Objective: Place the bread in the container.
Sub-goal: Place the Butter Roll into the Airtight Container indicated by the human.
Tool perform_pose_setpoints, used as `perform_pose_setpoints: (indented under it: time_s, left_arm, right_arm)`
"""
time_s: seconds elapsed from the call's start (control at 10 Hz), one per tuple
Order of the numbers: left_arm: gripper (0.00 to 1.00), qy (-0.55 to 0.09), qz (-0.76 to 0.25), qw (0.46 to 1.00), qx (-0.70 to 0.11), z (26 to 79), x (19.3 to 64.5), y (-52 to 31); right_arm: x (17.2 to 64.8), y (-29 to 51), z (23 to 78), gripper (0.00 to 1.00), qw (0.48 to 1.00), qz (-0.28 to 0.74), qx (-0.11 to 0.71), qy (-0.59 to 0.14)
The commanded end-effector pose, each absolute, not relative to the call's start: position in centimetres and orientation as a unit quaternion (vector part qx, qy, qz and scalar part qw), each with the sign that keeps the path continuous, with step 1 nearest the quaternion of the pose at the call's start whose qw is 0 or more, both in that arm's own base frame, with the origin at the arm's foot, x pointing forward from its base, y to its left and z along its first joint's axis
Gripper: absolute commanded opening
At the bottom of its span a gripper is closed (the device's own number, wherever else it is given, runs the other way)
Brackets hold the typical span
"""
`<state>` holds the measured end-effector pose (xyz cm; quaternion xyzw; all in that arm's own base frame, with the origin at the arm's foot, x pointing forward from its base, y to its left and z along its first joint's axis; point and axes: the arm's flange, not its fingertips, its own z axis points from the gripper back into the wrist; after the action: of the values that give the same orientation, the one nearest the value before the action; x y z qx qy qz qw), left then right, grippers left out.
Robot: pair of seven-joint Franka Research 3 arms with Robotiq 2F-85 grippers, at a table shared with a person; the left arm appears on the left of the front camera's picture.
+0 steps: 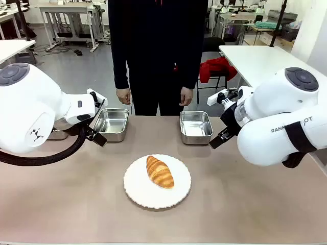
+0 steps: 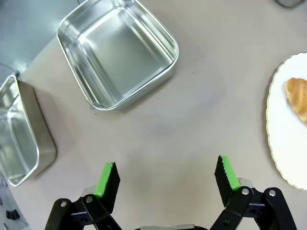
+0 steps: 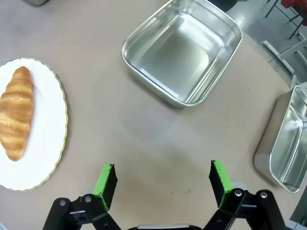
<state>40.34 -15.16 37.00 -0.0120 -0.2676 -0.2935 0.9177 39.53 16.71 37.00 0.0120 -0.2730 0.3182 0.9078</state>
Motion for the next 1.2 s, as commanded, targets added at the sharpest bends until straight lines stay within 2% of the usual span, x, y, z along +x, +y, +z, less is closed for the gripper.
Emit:
perform_pose_setpoints:
  time_s: [0.0,0.9,1.1]
  left_arm:
    - [1.0,-0.268,-0.294,0.918,-0.012,37.0,40.3,-15.2]
    - [1.0,-0.268,-0.294,0.918,-0.012,37.0,40.3,-15.2]
    - [1.0,-0.275,-0.306,0.908,-0.073,42.3,41.3,-14.2]
  right_arm:
    - [39.5,16.7,37.0,1.0,0.908,0.318,0.012,-0.273]
    - [39.5,16.7,37.0,1.0,0.908,0.318,0.012,-0.273]
    - [42.5,14.8,43.4,1.0,0.893,0.347,0.039,-0.284]
